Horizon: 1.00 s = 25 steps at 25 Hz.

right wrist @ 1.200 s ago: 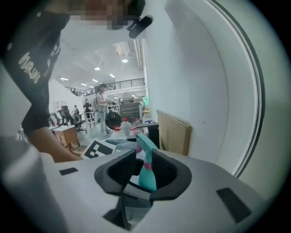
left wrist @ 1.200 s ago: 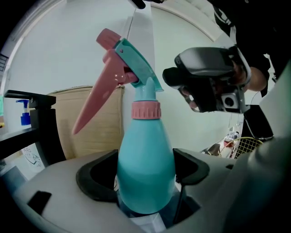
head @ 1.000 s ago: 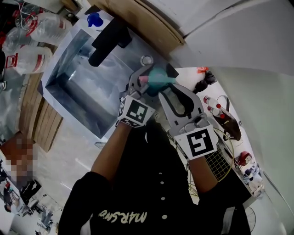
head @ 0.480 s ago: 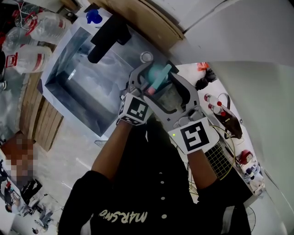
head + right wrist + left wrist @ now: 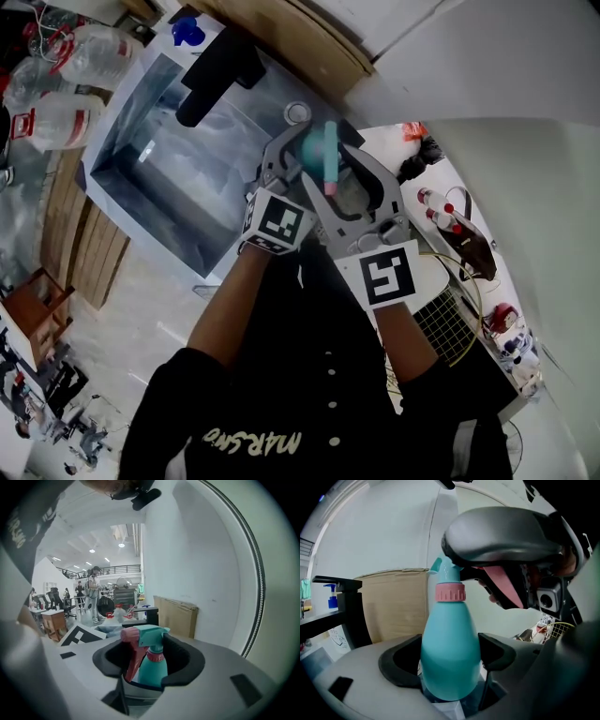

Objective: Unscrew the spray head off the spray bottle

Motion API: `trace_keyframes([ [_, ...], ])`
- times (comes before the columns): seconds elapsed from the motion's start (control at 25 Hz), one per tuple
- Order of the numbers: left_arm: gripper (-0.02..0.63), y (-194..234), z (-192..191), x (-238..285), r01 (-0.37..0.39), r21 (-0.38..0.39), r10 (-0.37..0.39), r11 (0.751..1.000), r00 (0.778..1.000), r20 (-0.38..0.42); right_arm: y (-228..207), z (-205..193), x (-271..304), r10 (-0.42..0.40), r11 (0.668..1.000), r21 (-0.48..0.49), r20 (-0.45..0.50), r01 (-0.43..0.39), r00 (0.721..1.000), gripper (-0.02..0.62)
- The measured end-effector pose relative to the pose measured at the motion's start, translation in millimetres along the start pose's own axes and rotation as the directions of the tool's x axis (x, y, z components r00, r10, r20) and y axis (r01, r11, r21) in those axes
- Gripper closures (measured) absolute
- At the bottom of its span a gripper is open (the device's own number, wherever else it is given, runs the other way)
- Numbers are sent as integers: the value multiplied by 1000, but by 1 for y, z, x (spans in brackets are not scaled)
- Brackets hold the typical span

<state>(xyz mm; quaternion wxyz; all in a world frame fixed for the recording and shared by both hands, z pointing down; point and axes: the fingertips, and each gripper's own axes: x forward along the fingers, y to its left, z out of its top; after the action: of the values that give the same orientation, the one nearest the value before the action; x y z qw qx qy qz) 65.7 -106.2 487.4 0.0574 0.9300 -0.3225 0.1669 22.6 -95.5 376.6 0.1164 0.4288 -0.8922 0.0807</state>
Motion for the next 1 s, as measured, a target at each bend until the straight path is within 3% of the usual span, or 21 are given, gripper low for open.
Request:
trace_keyframes([
  [0.32,221,1,-1,1,-3,-4,3,1000,1000,-1,-15,-2,-14,-5,1000,-14,-9,5,1000,512],
  [0.56,221,1,-2,0,3,-6,-3,1000,1000,-4,-16,-1,-17,86,996,-38,-13,-86,996,514],
  [0.68,221,0,-1,0,6,-5,-6,1000,1000,-4,-22,-1,-19,126,991,-49,-13,-127,992,472],
  [0.8,221,1,-1,1,9,-3,-9,1000,1000,-2,-31,1,-22,144,987,-72,-12,-144,990,424],
  [1.0,221,0,-1,1,12,-2,-12,1000,1000,-3,-40,2,-27,137,987,-86,-9,-137,991,423],
])
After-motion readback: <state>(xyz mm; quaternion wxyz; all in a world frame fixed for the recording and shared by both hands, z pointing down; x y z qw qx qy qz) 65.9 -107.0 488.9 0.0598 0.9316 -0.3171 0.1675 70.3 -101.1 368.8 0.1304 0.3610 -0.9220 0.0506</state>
